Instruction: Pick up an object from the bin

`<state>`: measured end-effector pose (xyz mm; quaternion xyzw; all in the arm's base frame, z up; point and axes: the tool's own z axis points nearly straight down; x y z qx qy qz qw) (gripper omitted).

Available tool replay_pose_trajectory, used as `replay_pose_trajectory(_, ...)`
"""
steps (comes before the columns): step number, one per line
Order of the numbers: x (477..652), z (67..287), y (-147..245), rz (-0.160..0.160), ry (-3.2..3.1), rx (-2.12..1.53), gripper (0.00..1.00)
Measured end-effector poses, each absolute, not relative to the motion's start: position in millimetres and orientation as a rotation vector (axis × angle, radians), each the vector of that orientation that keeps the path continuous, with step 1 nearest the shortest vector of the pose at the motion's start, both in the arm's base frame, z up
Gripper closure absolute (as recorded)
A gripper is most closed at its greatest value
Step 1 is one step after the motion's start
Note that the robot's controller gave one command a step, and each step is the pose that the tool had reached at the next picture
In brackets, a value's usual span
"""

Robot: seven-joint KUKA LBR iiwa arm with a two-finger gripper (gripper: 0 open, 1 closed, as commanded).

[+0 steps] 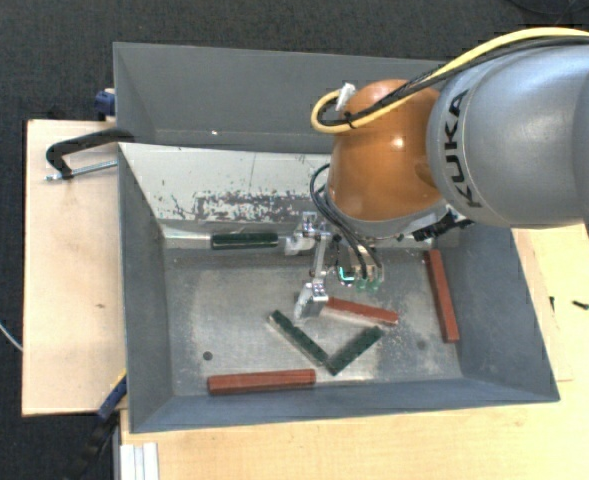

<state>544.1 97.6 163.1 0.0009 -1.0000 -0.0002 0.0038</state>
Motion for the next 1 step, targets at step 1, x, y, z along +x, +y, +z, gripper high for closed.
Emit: replay_pose_trajectory(1,546.0,167.5,97.1,-0.002,-3.142,0.0,0.0)
